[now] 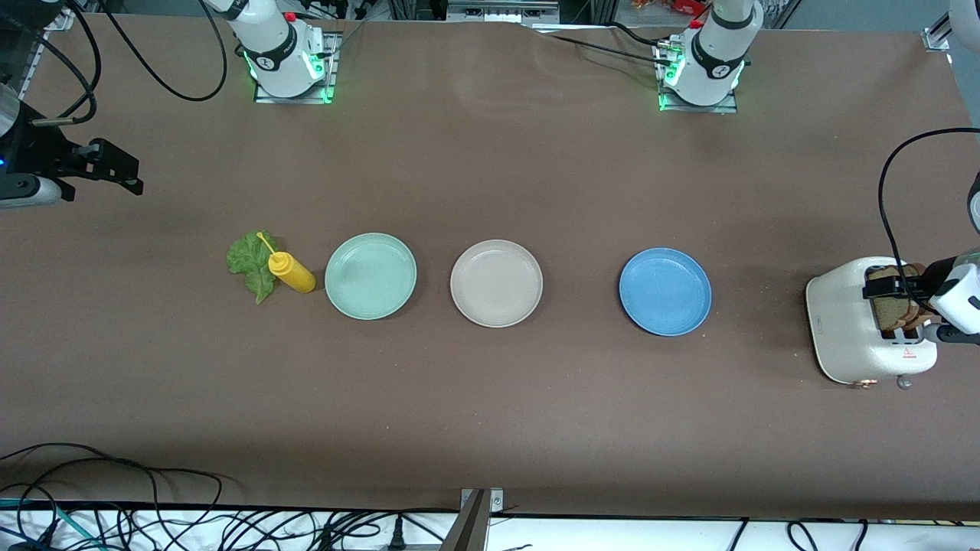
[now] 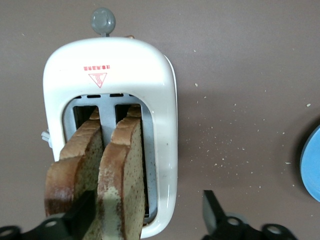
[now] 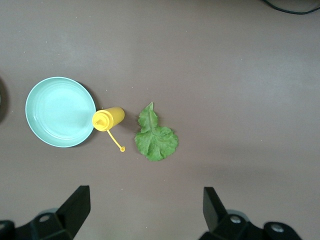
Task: Make sandwich on beige plate with both arms
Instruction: 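Move the left gripper over the toaster and lower onto a bread slice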
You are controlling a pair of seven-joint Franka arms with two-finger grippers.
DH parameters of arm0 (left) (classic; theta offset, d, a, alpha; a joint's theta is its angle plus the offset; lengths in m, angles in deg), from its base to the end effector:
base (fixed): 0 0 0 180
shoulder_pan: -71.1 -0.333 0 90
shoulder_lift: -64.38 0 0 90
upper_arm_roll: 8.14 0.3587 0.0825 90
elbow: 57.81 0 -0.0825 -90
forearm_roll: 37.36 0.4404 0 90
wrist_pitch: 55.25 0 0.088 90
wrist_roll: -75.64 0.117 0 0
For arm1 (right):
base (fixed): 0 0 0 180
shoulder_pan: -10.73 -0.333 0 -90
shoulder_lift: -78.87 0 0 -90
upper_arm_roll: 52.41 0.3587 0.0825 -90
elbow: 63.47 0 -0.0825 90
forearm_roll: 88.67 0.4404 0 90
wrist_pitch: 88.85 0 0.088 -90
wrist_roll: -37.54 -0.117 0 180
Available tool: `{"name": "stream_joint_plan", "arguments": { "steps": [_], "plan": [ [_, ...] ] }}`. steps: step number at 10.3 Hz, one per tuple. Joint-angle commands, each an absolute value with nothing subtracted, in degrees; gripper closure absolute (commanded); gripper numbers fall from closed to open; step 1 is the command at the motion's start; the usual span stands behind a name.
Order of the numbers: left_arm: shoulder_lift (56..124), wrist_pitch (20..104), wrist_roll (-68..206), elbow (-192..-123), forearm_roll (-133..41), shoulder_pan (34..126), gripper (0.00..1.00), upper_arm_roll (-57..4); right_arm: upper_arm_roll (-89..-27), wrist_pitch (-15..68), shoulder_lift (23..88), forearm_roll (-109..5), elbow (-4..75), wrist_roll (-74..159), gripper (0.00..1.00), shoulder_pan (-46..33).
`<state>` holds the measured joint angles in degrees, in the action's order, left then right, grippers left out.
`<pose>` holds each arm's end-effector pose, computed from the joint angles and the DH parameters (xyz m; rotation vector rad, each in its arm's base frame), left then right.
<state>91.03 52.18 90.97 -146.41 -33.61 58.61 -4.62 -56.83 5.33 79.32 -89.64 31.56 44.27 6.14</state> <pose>0.7109 0.2035 0.3763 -3.0833 0.0257 0.2390 0.6125 -0.0002 0.6218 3.1199 0.1901 -0.0124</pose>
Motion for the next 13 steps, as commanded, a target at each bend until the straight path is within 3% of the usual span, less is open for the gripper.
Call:
{"name": "stream_joint_plan", "arguments": {
  "steps": [1,2,4,6,9,11,13],
  "plan": [
    [91.7,52.6,92.3,-145.8,-32.5,57.9,0.35,-5.2,-56.8,4.1,79.2,-89.6,30.2,43.9,0.00,6.0],
    [91.9,52.6,92.3,-145.8,-32.4,58.0,0.49,-5.2,-56.8,4.1,79.2,-89.6,30.2,43.9,0.00,6.0],
    [92.1,52.5,92.3,-145.6,-32.3,58.0,0.65,-5.2,-56.8,4.1,79.2,-89.6,30.2,43.9,0.00,6.0],
    [92.0,52.5,92.3,-145.3,-32.1,57.9,0.67,-5.2,-56.8,4.1,79.2,-89.6,30.2,43.9,0.00,6.0],
    [92.1,52.5,92.3,-145.2,-32.0,58.0,0.83,-5.1,-56.8,4.0,79.3,-89.6,30.2,43.9,0.00,6.0],
    [92.0,52.5,92.3,-144.6,-31.0,57.9,1.00,-5.1,-56.8,4.0,79.3,-89.6,30.2,43.9,0.00,6.0],
    [91.8,52.4,92.4,-144.2,-26.3,57.9,1.00,-5.2,-56.8,4.0,79.3,-89.6,30.2,43.9,0.00,6.0]
  ]
}}
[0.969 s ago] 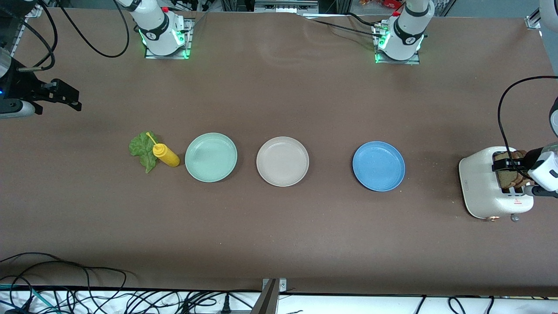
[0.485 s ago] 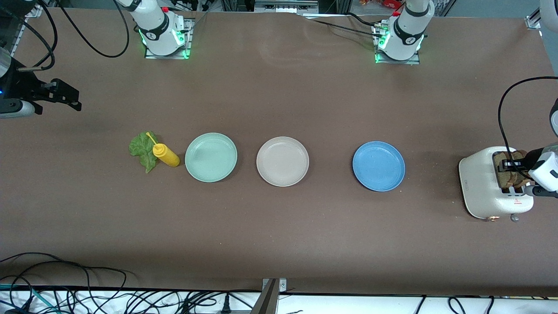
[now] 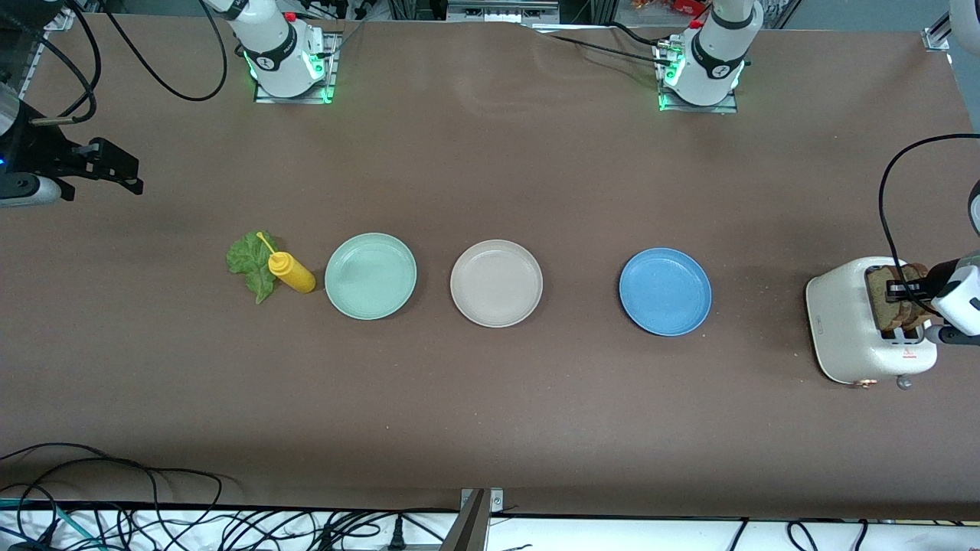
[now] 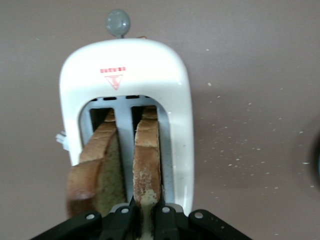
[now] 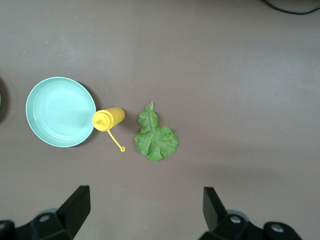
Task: Make sandwich on beige plate with both arms
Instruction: 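Close the left gripper on the bread slice and lift it out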
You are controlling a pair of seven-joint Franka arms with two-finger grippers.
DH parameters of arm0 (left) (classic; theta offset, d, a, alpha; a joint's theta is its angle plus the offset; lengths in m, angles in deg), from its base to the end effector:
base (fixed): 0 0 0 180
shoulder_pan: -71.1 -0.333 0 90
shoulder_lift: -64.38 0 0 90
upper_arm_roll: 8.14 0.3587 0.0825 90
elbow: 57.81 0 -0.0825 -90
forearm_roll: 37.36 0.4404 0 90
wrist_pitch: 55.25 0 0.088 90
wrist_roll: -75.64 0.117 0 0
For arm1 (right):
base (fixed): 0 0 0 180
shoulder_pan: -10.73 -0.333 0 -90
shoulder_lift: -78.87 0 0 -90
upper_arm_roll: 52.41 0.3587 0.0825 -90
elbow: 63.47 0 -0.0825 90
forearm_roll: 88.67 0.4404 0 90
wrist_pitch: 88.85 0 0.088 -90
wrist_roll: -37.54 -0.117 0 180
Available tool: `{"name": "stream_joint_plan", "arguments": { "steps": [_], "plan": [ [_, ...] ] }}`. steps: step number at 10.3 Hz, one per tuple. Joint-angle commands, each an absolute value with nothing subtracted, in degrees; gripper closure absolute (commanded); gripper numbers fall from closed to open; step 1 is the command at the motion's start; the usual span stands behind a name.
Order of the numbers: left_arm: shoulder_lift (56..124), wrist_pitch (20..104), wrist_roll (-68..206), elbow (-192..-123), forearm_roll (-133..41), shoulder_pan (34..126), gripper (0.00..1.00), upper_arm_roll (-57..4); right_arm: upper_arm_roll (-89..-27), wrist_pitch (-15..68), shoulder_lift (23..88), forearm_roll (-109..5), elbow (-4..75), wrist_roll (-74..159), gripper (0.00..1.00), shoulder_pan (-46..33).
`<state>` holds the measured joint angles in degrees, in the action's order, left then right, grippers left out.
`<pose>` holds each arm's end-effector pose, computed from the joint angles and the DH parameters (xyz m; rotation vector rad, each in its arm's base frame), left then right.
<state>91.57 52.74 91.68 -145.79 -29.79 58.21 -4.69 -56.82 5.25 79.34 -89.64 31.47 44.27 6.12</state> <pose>0.7125 0.2141 0.3761 -3.0208 0.0732 0.2451 0.6123 0.0001 0.6227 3.1199 0.1909 -0.0116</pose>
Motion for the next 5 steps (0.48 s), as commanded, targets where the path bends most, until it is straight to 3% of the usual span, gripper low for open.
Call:
{"name": "stream_joint_plan", "arguments": {
  "steps": [1,5],
  "plan": [
    [91.8,52.3,93.5,-142.8,-25.3,57.9,1.00,-5.2,-56.8,4.0,79.3,-89.6,30.2,43.9,0.00,6.0],
    [91.4,50.8,94.7,-140.6,-25.7,58.3,1.00,-5.6,-56.8,4.0,79.2,-89.6,30.2,43.9,0.00,6.0]
  ]
}}
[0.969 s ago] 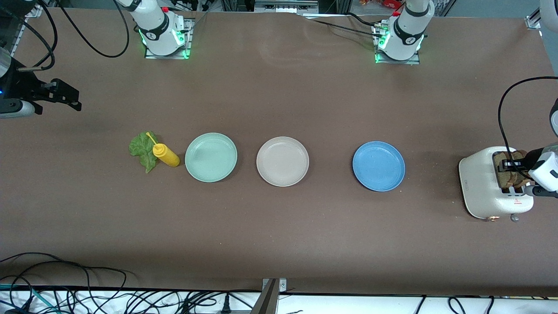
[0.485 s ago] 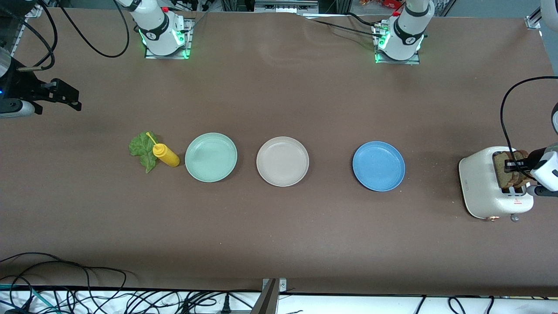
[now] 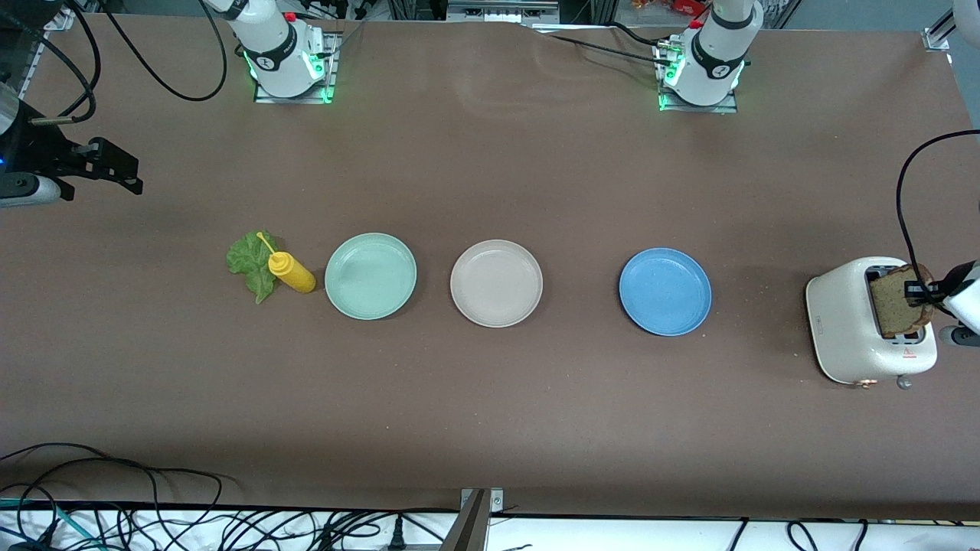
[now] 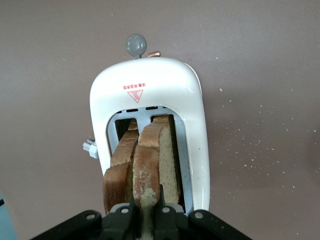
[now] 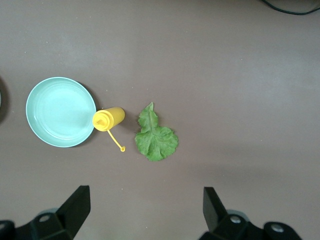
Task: Make sandwich on beige plate with both arms
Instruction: 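Close the left gripper on the bread slice and lift it out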
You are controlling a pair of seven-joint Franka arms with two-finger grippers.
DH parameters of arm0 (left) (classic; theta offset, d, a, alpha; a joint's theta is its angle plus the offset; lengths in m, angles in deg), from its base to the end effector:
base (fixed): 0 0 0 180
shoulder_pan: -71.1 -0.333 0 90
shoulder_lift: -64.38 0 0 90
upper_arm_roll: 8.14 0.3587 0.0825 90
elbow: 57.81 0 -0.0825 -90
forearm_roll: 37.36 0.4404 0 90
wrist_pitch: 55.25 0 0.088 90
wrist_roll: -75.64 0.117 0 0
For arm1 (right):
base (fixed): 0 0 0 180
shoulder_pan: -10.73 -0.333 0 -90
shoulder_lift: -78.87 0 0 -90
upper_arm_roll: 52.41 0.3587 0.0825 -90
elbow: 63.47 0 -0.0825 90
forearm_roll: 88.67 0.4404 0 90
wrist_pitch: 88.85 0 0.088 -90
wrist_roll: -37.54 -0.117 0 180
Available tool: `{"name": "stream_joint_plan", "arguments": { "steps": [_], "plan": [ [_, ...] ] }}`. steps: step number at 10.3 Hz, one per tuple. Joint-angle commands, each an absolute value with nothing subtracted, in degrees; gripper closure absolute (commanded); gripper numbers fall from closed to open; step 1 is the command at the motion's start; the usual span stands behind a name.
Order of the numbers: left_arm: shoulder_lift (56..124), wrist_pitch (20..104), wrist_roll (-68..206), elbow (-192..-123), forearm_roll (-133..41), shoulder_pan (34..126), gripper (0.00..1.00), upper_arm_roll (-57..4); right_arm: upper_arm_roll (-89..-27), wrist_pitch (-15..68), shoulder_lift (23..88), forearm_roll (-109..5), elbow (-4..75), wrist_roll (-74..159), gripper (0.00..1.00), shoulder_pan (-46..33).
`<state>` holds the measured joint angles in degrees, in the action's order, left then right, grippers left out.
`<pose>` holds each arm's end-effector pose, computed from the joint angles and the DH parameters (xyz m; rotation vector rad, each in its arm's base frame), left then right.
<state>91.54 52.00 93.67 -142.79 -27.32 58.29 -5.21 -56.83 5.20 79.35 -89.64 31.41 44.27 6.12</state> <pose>0.7236 0.2134 0.4028 -2.9750 0.1546 0.2031 0.6122 0.0000 0.6233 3.1199 0.1906 -0.0110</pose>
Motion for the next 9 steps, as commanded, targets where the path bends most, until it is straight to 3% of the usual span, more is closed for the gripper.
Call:
{"name": "stream_joint_plan", "arguments": {
  "steps": [1,9],
  "plan": [
    [91.4,49.1,94.7,-139.2,-25.6,58.6,1.00,-5.7,-56.8,4.0,79.3,-89.6,30.2,43.9,0.00,6.0],
    [90.8,40.6,97.8,-130.7,-25.8,61.2,1.00,-7.9,-56.6,3.1,79.7,-89.6,30.2,44.3,0.00,5.9]
  ]
}}
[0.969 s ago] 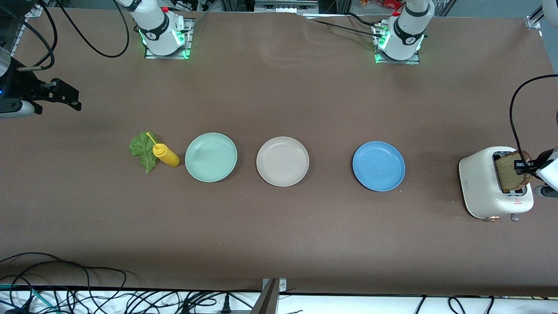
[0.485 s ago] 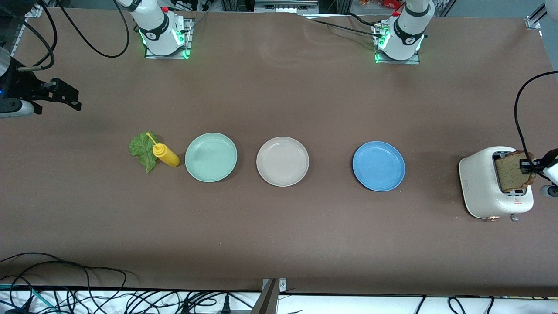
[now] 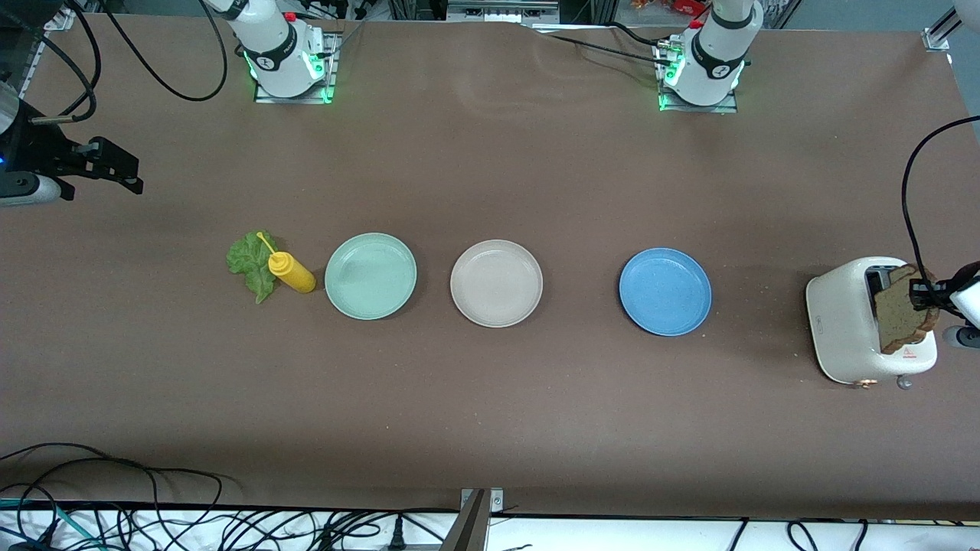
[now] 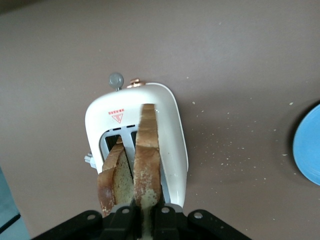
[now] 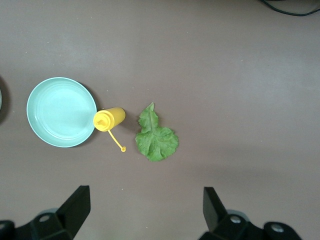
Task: Make sandwich on beige plate with both arms
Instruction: 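Close the left gripper on the bread slice and lift it out, then carry the bread slice with the left gripper toward the beige plate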
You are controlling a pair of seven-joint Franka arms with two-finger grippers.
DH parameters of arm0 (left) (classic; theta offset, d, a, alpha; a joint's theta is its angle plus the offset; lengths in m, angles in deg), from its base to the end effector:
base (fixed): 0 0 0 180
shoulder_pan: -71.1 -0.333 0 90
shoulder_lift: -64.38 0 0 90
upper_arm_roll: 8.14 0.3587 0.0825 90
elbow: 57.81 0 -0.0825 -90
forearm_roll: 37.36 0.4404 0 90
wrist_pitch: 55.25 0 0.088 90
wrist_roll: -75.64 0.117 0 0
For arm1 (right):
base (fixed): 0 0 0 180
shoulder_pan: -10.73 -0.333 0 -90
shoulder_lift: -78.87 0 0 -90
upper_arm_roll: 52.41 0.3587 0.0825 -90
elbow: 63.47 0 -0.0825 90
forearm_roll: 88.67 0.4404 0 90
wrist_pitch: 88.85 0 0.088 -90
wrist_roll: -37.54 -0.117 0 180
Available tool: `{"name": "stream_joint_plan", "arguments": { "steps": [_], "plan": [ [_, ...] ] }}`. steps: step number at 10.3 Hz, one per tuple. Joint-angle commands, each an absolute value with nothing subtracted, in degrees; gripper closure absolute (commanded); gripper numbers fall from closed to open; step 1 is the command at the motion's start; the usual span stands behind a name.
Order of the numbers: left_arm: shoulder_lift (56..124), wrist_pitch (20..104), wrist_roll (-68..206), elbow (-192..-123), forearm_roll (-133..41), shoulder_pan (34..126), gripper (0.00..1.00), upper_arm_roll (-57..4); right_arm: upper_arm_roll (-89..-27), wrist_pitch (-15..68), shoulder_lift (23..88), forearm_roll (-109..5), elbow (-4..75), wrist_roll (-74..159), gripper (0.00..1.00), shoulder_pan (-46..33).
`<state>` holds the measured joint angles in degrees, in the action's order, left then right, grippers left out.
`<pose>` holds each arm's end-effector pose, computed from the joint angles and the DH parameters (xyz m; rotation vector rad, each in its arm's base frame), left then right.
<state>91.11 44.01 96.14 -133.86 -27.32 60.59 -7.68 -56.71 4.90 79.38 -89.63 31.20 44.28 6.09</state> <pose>0.7467 0.1615 0.4787 -2.9699 0.2990 0.1595 0.6117 0.0016 0.6251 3.1199 0.1948 -0.0126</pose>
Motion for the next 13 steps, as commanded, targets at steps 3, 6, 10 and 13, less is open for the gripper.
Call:
{"name": "stream_joint_plan", "arguments": {
  "steps": [3,6,10,13],
  "plan": [
    [90.8,35.7,97.7,-128.7,-26.3,64.9,1.00,-8.3,-55.4,0.9,80.3,-89.6,30.0,44.0,0.00,5.9],
    [90.8,32.6,97.4,-128.7,-30.5,68.2,1.00,-10.1,-55.5,0.3,80.5,-89.6,30.0,44.2,0.00,5.9],
    [93.1,32.6,96.1,-129.4,-38.9,72.4,1.00,-10.4,-55.5,-0.2,80.4,-89.6,29.3,44.1,0.00,5.9],
    [96.7,32.6,93.4,-129.7,-52.0,74.3,1.00,-10.4,-55.4,-0.2,80.4,-89.6,29.3,44.1,0.00,5.9]
  ]
}}
